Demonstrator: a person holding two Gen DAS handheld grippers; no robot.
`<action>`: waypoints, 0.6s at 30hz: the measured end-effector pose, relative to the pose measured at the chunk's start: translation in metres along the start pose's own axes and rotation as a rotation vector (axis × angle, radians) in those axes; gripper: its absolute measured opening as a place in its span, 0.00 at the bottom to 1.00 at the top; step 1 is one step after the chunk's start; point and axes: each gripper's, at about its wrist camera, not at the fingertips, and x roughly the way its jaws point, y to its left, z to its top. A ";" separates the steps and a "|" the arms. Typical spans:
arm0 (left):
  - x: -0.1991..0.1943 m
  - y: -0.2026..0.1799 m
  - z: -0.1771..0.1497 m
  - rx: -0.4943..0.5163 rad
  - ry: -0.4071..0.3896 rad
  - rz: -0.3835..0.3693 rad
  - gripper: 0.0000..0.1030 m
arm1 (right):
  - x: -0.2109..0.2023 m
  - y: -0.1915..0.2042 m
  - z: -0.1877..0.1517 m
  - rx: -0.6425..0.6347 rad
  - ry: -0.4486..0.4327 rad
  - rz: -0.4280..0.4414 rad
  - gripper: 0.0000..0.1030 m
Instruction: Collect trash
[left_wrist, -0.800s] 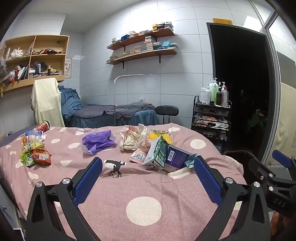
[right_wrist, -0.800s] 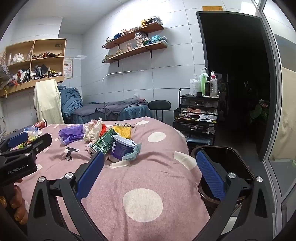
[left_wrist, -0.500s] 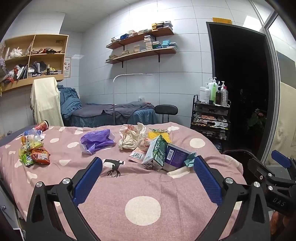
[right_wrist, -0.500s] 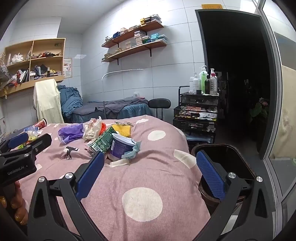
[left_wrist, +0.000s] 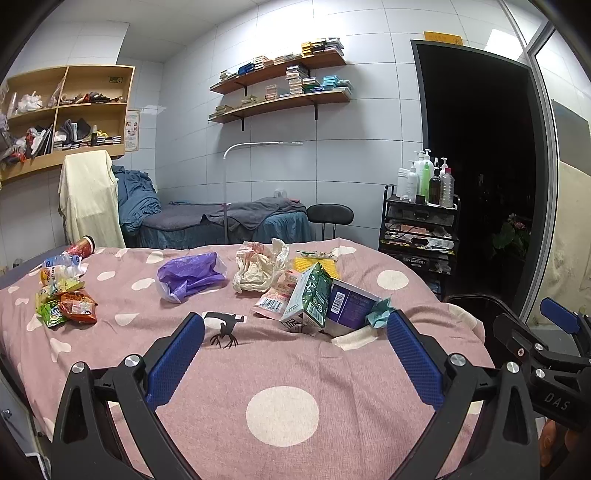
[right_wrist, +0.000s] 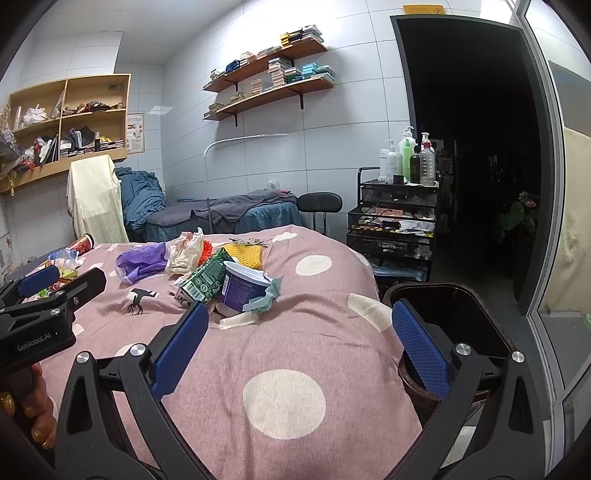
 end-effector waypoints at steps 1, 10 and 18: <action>0.000 0.000 0.000 -0.001 0.001 -0.001 0.95 | 0.000 0.000 0.000 0.001 0.000 0.000 0.96; 0.000 0.003 -0.001 0.000 0.013 -0.006 0.95 | 0.002 0.002 -0.003 0.000 0.009 0.003 0.96; 0.002 0.002 -0.003 0.000 0.017 -0.001 0.95 | 0.005 0.002 -0.002 0.002 0.016 0.005 0.96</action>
